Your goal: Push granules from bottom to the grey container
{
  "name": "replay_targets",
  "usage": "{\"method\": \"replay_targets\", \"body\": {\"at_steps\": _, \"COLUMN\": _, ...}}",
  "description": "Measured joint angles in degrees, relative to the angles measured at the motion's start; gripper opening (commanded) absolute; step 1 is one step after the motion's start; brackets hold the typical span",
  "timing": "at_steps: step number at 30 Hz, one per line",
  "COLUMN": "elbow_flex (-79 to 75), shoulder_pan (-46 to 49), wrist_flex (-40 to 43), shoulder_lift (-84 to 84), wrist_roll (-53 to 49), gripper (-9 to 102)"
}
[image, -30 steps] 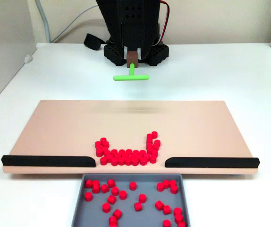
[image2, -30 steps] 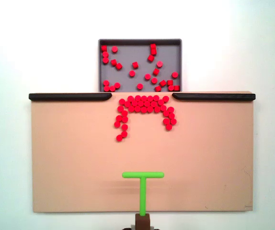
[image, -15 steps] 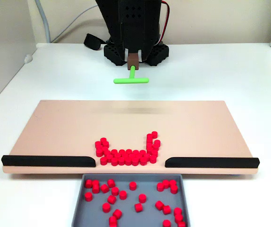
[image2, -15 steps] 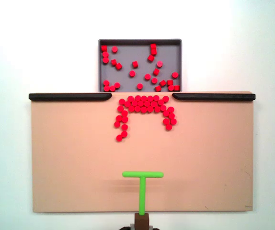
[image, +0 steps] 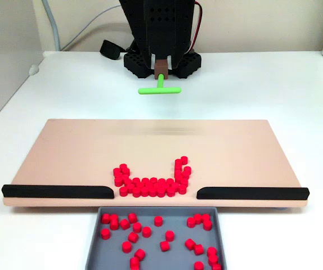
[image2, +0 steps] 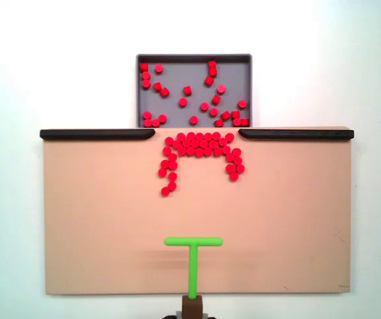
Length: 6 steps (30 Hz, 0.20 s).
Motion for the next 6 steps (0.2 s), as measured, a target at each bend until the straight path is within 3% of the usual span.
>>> {"method": "replay_targets", "body": {"at_steps": 6, "elbow_flex": 0.00, "shoulder_pan": 0.00, "wrist_flex": 0.00, "shoulder_lift": 0.00, "wrist_roll": -0.18, "gripper": 0}}
